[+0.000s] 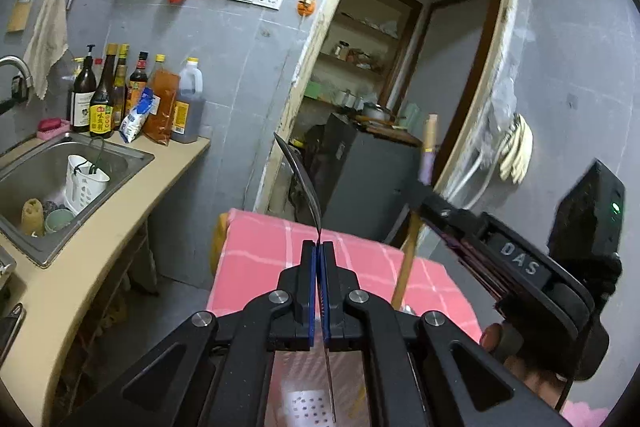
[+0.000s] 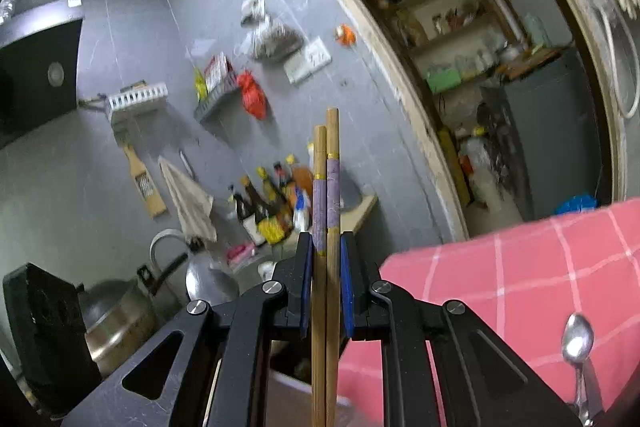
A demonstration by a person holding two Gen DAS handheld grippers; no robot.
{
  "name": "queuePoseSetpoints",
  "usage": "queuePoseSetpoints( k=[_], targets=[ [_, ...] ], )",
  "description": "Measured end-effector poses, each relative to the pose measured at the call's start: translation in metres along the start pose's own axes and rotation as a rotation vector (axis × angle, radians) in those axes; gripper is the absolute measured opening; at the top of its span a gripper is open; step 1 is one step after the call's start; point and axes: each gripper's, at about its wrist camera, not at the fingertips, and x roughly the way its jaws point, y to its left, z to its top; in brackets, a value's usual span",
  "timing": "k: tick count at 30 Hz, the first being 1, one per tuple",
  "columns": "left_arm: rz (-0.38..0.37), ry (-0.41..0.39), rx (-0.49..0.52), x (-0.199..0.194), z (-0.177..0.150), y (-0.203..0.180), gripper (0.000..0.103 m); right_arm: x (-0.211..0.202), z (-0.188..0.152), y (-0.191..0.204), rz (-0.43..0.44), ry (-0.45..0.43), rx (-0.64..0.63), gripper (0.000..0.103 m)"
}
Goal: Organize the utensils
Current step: 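Carry the chopsticks with the right gripper and lower them into the white caddy, then open the right gripper to release the chopsticks into the caddy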
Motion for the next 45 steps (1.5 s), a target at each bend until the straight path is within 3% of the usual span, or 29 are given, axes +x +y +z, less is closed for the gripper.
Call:
queuePoseSetpoints(
  k=[4, 13, 29, 42, 45],
  targets=[
    [-0.018, 0.025, 0.014, -0.002, -0.006, -0.002, 0.002, 0.003, -0.016, 0.001, 0.019, 0.081, -0.035, 0.012],
    [-0.032, 0.071, 0.062, -0.005, -0.019, -0.007, 0.002, -0.011, -0.031, 0.004, 0.019, 0.162, -0.111, 0.012],
    [-0.045, 0.106, 0.005, -0.011, -0.023, -0.001, 0.003, -0.023, -0.037, -0.008, 0.003, 0.234, -0.078, 0.013],
    [-0.016, 0.118, 0.031, -0.017, -0.025, -0.011, 0.010, -0.037, -0.021, -0.005, 0.007, 0.190, -0.065, 0.043],
    [-0.010, 0.112, 0.020, -0.023, -0.025, -0.012, 0.025, -0.045, -0.013, -0.007, -0.005, 0.164, -0.056, 0.049]
  ],
)
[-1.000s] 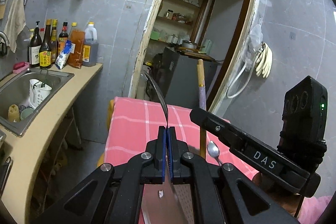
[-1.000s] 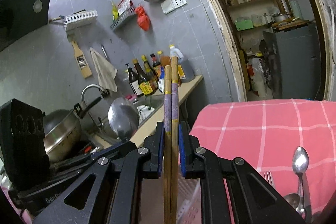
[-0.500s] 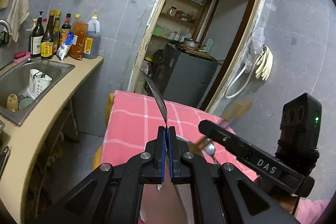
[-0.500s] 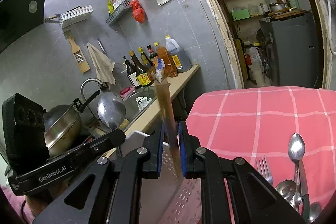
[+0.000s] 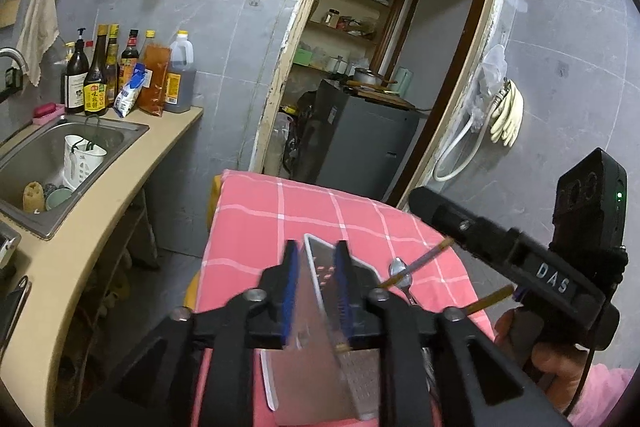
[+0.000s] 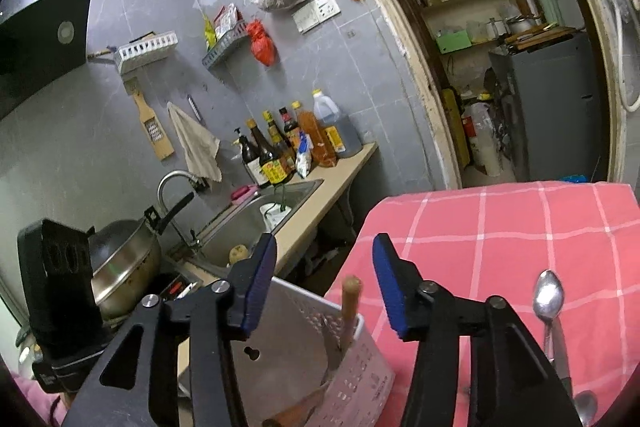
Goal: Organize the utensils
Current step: 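Open the right gripper to release the chopsticks into the caddy, then grasp the knife with the right gripper while the left gripper grasps a fork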
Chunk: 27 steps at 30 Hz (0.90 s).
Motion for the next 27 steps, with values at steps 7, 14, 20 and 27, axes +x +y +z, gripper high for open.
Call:
queuePoseSetpoints(
  k=[7, 14, 20, 27],
  targets=[
    [0.036, -0.071, -0.020, -0.018, 0.006, -0.016, 0.068, -0.037, 0.013, -0.014, -0.076, -0.081, 0.040, 0.070],
    [0.039, -0.136, -0.023, -0.027, 0.015, -0.052, 0.099, -0.093, 0.023, -0.050, -0.223, -0.121, 0.042, 0.095],
    [-0.017, -0.131, 0.009, -0.014, 0.017, -0.098, 0.100, -0.126, 0.027, -0.093, -0.345, -0.037, 0.020, 0.096],
    [-0.075, -0.082, 0.116, 0.009, 0.011, -0.152, 0.100, -0.145, 0.012, -0.151, -0.370, 0.098, 0.039, 0.096]
  ],
)
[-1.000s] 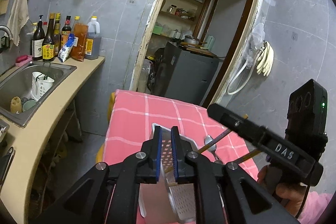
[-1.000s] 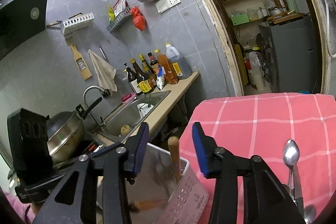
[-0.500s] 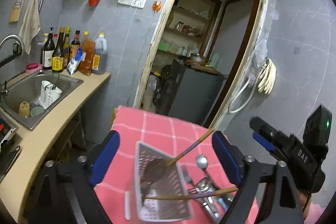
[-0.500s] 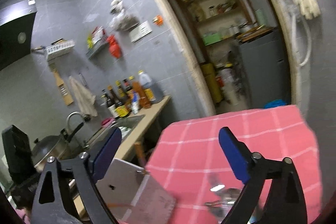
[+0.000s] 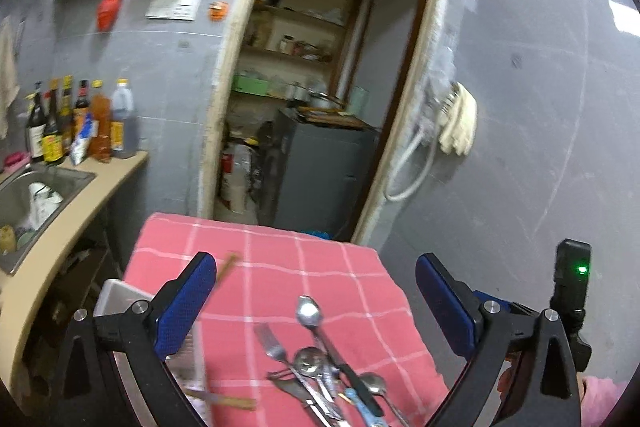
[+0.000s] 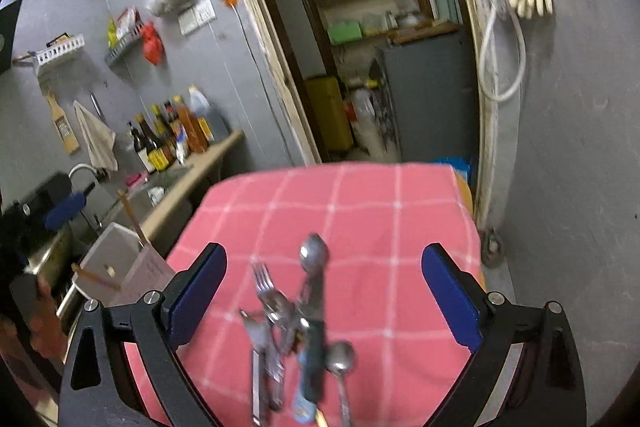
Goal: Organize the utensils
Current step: 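Grasp the knife with the right gripper while the left gripper grasps a fork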
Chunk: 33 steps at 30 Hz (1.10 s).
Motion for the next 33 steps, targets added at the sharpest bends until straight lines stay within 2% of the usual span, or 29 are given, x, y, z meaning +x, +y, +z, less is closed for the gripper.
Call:
queuePoseSetpoints(
  k=[4, 8, 16, 19, 25, 29, 33],
  targets=[
    [-0.030, 0.045, 0.033, 0.019, -0.007, -0.023, 0.100, 0.007, -0.010, -0.029, -0.001, 0.051, 0.013, 0.096],
    [-0.028, 0.096, 0.045, 0.040, -0.016, -0.036, 0.100, 0.018, -0.016, -0.054, 0.002, 0.088, 0.042, 0.096],
    [0.071, 0.253, 0.007, 0.092, -0.045, -0.036, 0.100, 0.056, -0.023, -0.071, 0.055, 0.153, 0.033, 0.096],
    [0.112, 0.296, -0.028, 0.109, -0.055, -0.028, 0.097, 0.077, -0.025, -0.072, 0.093, 0.184, 0.029, 0.092],
    [0.203, 0.398, -0.100, 0.145, -0.074, -0.006, 0.080, 0.120, -0.030, -0.071, 0.157, 0.241, 0.020, 0.071],
    [0.263, 0.466, -0.154, 0.167, -0.086, 0.012, 0.064, 0.152, -0.035, -0.063, 0.202, 0.280, 0.016, 0.051],
    [0.303, 0.523, -0.222, 0.184, -0.096, 0.030, 0.057, 0.182, -0.038, -0.050, 0.253, 0.319, 0.019, 0.039]
  ],
)
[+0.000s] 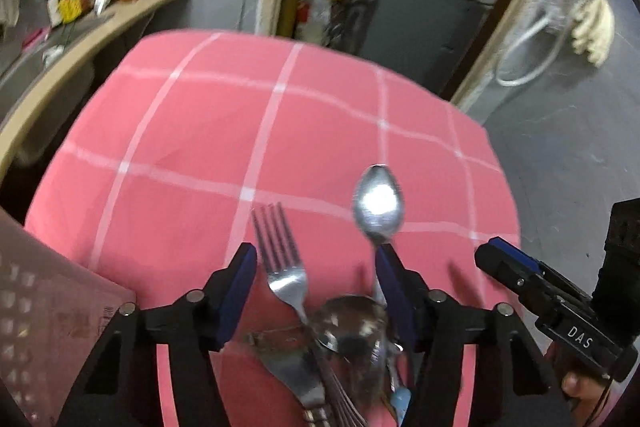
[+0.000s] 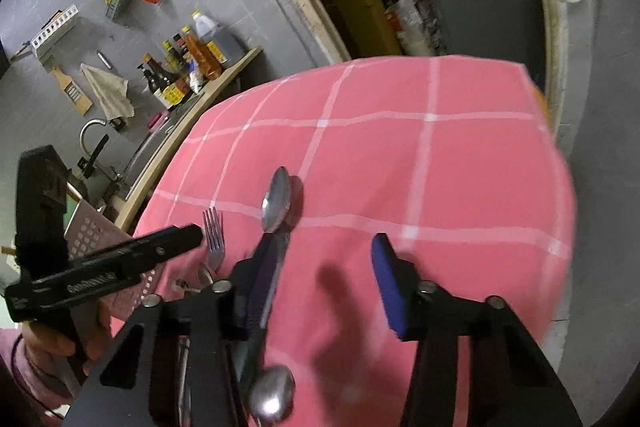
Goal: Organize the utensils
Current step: 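Grasp the knife with the right gripper while the left gripper grasps a fork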
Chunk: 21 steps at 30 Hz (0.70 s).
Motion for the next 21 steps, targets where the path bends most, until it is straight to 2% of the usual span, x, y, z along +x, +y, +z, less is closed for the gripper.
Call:
queuePoseSetpoints(
  k=[2, 8, 12, 15, 17, 21],
  targets=[
    [0.004, 0.023, -0.029, 0.009, 0.002, 0.006, 0.054, 0.013, 0.004, 0.003, 0.022, 0.015, 0.000, 0.036],
    [-0.007, 0.065, -0.098, 0.026, 0.006, 0.021, 0.053, 0.045, 0.016, 0.012, 0.070, 0.051, 0.016, 0.034],
    [-0.012, 0.065, -0.097, 0.031, 0.007, 0.024, 0.044, 0.060, 0.020, 0.014, 0.094, 0.068, 0.033, 0.029],
    [-0.020, 0.068, -0.095, 0.033, 0.008, 0.024, 0.035, 0.068, 0.021, 0.015, 0.113, 0.080, 0.038, 0.029],
    [-0.039, 0.068, -0.109, 0.034, 0.008, 0.027, 0.023, 0.072, 0.021, 0.016, 0.122, 0.089, 0.038, 0.028],
    [-0.054, 0.066, -0.125, 0.036, 0.009, 0.028, 0.019, 0.079, 0.020, 0.021, 0.123, 0.106, 0.019, 0.015]
  ],
)
